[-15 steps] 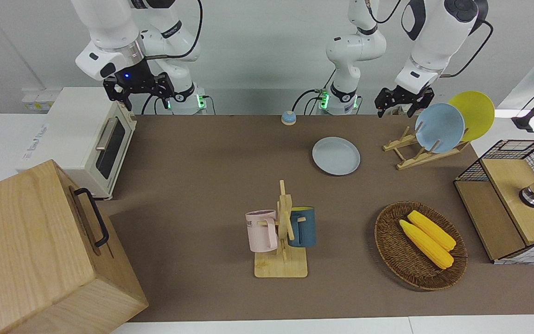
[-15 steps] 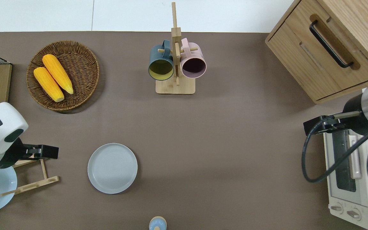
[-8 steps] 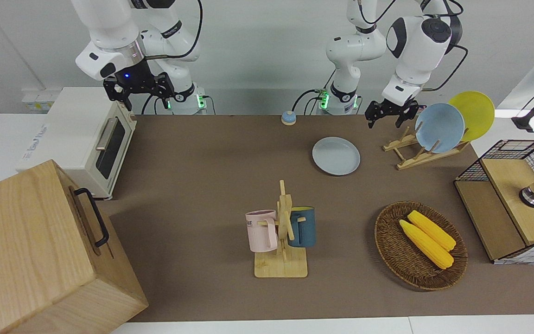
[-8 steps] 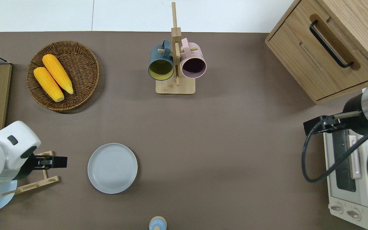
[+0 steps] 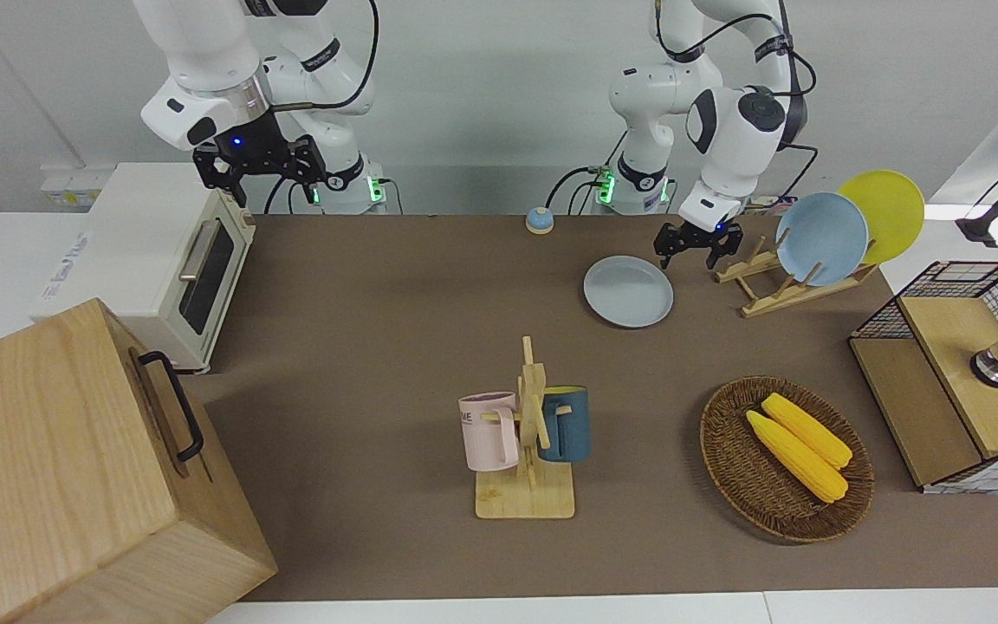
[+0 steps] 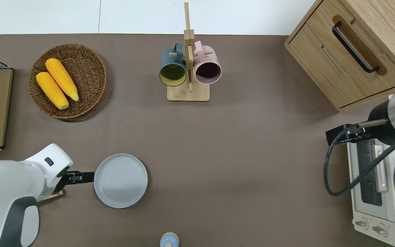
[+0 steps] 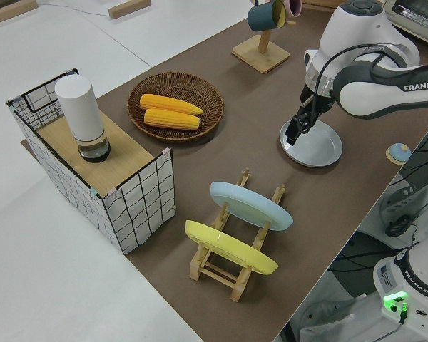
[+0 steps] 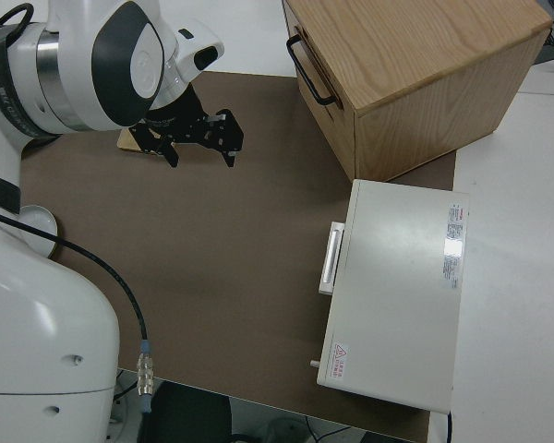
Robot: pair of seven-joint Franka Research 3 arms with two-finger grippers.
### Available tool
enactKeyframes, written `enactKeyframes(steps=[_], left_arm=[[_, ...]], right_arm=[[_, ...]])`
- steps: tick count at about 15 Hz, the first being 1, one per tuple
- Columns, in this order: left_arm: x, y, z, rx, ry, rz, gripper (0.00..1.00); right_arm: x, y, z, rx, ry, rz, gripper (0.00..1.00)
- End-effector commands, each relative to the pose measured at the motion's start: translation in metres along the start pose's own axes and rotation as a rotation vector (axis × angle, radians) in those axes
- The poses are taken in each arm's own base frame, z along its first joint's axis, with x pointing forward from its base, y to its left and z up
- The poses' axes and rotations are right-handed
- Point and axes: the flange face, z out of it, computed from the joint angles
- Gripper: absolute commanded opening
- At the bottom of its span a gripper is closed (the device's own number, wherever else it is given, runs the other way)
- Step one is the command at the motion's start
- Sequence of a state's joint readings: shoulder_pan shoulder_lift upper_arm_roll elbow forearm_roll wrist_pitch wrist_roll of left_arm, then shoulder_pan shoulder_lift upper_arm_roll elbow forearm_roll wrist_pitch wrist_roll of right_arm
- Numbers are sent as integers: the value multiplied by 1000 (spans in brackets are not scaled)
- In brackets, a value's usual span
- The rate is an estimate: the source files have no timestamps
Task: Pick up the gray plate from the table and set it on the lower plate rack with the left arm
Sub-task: 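Move the left gripper toward the gray plate and grip its near rim, then lift the gray plate with the left gripper and tilt it upright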
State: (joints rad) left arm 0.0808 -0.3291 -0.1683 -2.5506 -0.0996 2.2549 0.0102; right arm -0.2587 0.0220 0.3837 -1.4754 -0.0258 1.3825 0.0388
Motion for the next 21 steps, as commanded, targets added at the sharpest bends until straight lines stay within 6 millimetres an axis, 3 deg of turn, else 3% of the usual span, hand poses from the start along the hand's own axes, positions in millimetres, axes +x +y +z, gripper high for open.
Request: enactKeyframes(steps=[1,9,13,14,15,17,19,21], left_arm=[[-15,7,21,-12,14,-7,993],[-20,9,83,-17,-12,0,993],[-20,8,96,-18,-27,-3,987],[-20,8,97,-19,-29,-4,873],[-20,8,97,-19,-29,-5,565],[-20,8,97,-19,-27,-5,206],[-20,8,97,-19,-29,-3,40],[-19,8,96,-19,-29,-3,0]], right_arm=[[-2,2,-3,-7,-3,16,983],[-2,2,-3,-7,-3,16,983],[-2,2,-3,-7,-3,16,983],[-3,3,-4,-7,0,17,983],[-2,2,-3,-7,-3,16,983],[-2,2,-3,-6,-1,16,983],[-2,2,-3,-6,-3,16,983],[-2,2,-3,-6,-1,16,983]])
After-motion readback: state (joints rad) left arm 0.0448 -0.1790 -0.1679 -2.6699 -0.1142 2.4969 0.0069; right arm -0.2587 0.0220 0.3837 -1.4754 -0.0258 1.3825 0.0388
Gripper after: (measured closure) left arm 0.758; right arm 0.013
